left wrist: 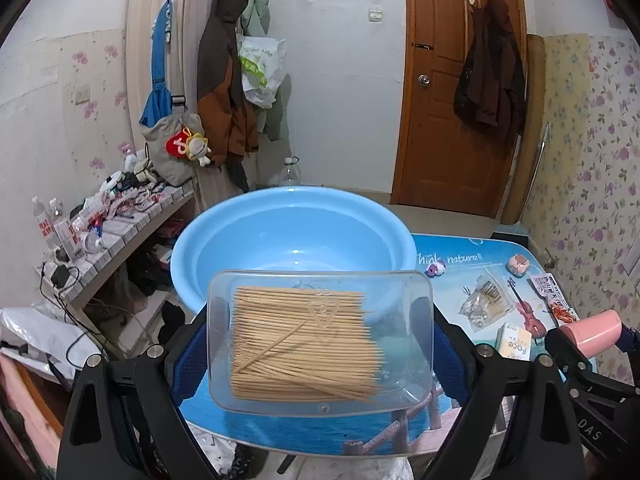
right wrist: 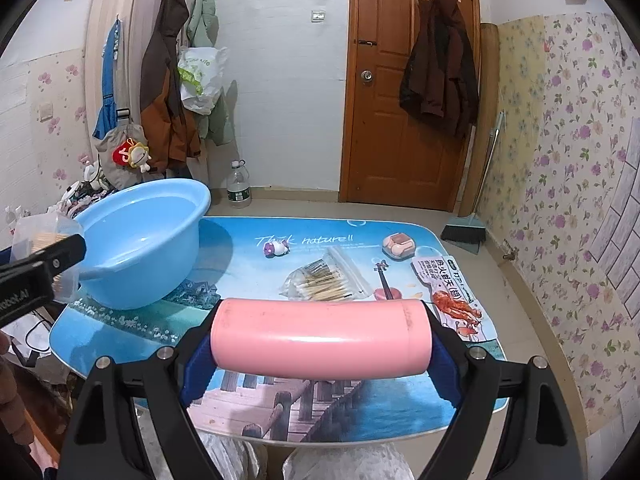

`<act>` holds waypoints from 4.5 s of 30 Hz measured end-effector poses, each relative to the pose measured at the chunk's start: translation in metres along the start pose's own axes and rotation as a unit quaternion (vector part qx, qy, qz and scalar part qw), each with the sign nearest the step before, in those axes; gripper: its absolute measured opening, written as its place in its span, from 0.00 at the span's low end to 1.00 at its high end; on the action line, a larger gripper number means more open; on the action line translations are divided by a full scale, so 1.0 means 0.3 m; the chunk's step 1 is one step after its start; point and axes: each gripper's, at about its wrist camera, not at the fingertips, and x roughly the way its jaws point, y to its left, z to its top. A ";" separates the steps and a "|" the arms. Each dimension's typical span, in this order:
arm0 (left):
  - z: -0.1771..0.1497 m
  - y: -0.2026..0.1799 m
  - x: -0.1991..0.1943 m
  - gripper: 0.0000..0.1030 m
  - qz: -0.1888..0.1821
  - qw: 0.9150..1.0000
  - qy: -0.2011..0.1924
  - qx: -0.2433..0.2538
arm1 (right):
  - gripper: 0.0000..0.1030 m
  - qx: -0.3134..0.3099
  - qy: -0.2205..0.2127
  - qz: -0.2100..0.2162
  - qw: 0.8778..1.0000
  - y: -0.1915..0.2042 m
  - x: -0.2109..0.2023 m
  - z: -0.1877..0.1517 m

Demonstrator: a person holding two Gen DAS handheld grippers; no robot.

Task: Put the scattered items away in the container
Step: 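Lift the toothpick box with the left gripper and carry it over the basin, then lower the toothpick box into the blue basin and open the left gripper, then lower the pink soap box into the basin and open the right gripper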

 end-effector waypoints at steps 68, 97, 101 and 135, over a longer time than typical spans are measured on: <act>0.154 0.144 0.485 0.90 0.034 0.990 0.136 0.030 | 0.86 -0.056 -0.030 0.058 0.996 0.420 0.396 0.440; 0.131 0.128 0.492 0.90 0.025 0.979 0.195 0.055 | 0.86 -0.060 -0.019 0.071 0.996 0.414 0.349 0.400; 0.132 0.132 0.498 0.90 0.025 0.978 0.201 0.053 | 0.86 -0.060 -0.017 0.072 0.995 0.420 0.344 0.394; 0.153 0.231 0.381 0.95 0.026 0.985 0.165 0.045 | 0.86 -0.065 -0.024 0.084 0.994 0.478 0.257 0.390</act>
